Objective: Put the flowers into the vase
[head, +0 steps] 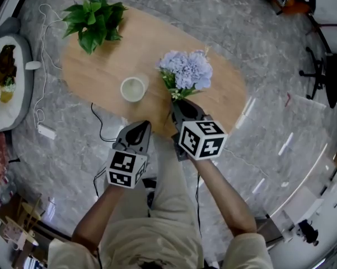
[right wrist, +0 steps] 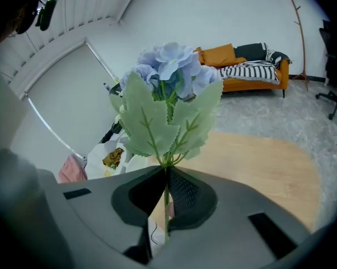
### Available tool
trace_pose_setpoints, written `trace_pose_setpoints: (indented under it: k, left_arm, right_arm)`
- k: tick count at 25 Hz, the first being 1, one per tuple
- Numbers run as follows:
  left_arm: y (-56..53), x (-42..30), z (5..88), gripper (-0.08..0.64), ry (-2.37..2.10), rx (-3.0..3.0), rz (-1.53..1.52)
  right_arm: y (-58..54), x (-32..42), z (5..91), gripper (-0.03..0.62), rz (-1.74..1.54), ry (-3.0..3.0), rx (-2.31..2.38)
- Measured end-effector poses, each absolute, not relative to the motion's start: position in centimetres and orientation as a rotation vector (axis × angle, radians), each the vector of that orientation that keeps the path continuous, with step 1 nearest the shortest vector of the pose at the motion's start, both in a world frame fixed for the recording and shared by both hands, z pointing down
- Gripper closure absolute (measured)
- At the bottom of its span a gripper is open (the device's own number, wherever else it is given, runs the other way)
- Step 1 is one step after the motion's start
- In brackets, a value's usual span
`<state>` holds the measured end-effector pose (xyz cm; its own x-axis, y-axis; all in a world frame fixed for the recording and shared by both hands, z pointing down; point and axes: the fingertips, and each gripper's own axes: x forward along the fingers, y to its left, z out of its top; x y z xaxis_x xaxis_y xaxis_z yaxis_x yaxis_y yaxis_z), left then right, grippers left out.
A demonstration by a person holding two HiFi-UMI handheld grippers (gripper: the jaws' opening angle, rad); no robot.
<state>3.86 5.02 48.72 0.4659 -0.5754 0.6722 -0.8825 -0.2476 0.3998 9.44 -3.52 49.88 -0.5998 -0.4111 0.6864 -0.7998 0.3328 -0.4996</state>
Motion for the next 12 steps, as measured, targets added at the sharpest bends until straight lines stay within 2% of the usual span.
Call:
trace_pose_setpoints:
  k: [12]
  left_arm:
    - [4.5, 0.8, 44.3, 0.552, -1.357, 1.928, 0.427]
  right_arm:
    - [-3.9, 5.6, 42.8, 0.571, 1.022, -2.383, 0.957]
